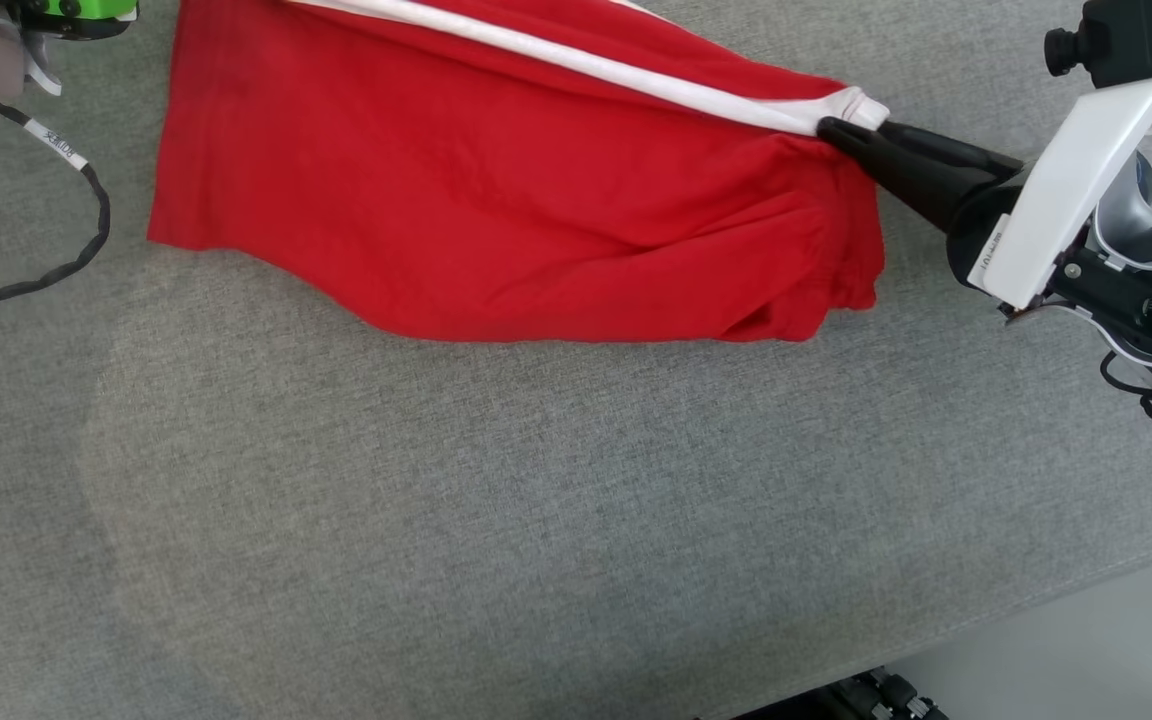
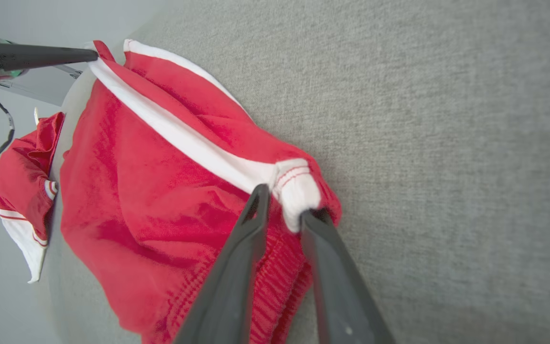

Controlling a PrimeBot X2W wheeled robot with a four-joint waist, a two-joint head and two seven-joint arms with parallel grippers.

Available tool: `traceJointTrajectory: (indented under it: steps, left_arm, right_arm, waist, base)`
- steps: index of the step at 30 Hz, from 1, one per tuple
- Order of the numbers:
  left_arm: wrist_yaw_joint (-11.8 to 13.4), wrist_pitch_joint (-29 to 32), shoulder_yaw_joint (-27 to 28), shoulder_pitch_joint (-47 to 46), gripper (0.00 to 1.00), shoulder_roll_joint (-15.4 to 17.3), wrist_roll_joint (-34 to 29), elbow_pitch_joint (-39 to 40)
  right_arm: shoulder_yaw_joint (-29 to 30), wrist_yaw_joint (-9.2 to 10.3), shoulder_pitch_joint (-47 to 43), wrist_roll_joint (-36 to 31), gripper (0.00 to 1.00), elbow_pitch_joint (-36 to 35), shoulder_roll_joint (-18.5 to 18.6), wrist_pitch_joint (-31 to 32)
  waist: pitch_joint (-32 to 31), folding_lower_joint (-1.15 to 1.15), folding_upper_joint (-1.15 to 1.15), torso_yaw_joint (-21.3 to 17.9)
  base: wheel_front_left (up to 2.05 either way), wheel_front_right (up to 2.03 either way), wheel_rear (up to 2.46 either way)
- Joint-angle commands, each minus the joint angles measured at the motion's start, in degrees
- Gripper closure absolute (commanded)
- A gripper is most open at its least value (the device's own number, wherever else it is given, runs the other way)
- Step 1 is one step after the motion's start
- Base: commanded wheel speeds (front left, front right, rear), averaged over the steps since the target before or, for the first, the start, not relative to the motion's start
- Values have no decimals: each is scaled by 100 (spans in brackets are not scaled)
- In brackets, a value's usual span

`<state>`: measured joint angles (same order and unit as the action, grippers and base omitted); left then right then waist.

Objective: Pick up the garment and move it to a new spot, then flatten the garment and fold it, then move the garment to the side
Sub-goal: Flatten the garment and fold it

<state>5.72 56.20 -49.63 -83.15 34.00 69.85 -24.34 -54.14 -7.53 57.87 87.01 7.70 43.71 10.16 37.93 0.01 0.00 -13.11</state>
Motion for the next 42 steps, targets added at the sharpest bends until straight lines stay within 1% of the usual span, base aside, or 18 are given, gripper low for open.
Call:
traceJointTrajectory:
  steps: [1,9,14,16,20,25,28,33,34,35,36,39,42]
  left_arm:
    - [-70,-46,23,-21,0,8,-65,-101]
    - [-488,-336,-92,220,0,-79,-125,-629]
    - [-799,-434,-200,647,0,17,-15,-731]
    - [-878,-387,-263,826,0,69,9,-745]
    - [-938,-403,-294,1141,0,147,105,-801]
    - [-948,-302,-315,1395,0,219,263,-841]
    - [-895,-358,-341,1528,0,191,273,-889]
    - [-924,-261,-313,1652,0,32,449,-921]
    - [-902,-236,-299,1650,11,6,473,-909]
    - [-881,-235,-294,1637,41,7,484,-906]
    - [-874,-247,-303,1617,100,15,457,-897]
    - [-863,-233,-316,1615,100,7,438,-919]
    - [-856,-277,-310,1670,100,-20,460,-935]
  right_arm:
    - [4,7,-37,-25,0,32,-22,-39]
    - [50,4,-275,-58,0,11,7,-261]
    - [179,3,-552,-148,0,-172,85,-730]
    - [221,3,-721,-96,0,-273,129,-888]
    - [238,3,-1005,-27,0,-401,220,-1063]
    - [250,3,-1271,49,0,-471,303,-1199]
    - [248,3,-1405,73,0,-496,308,-1273]
    - [260,3,-1558,113,0,-493,317,-1381]
    - [257,3,-1584,109,0,-480,323,-1396]
    - [252,3,-1600,110,0,-474,323,-1404]
    - [243,3,-1624,105,0,-466,317,-1416]
    - [226,3,-1670,125,0,-439,277,-1432]
    - [226,3,-1732,143,0,-392,300,-1441]
  waist:
    - [-72,-1,0,2]
    - [-535,-1,0,30]
    - [-869,-1,0,-20]
    - [-953,-1,0,-58]
    - [-1044,-1,0,-187]
    - [-1067,-1,0,-363]
    - [-1050,-1,0,-457]
    - [-1062,-1,0,-537]
    - [-1071,-1,0,-541]
    - [-1079,-1,0,-543]
    - [-1088,-1,0,-544]
    - [-1124,-1,0,-519]
    - [-1206,-1,0,-396]
  base:
    - [0,0,0]
    - [0,0,0]
    - [0,0,0]
    - [0,0,0]
    - [0,0,0]
    - [0,0,0]
    - [0,0,0]
    - [0,0,0]
    - [0,0,0]
    - [0,0,0]
    - [0,0,0]
    - [0,0,0]
    - [0,0,0]
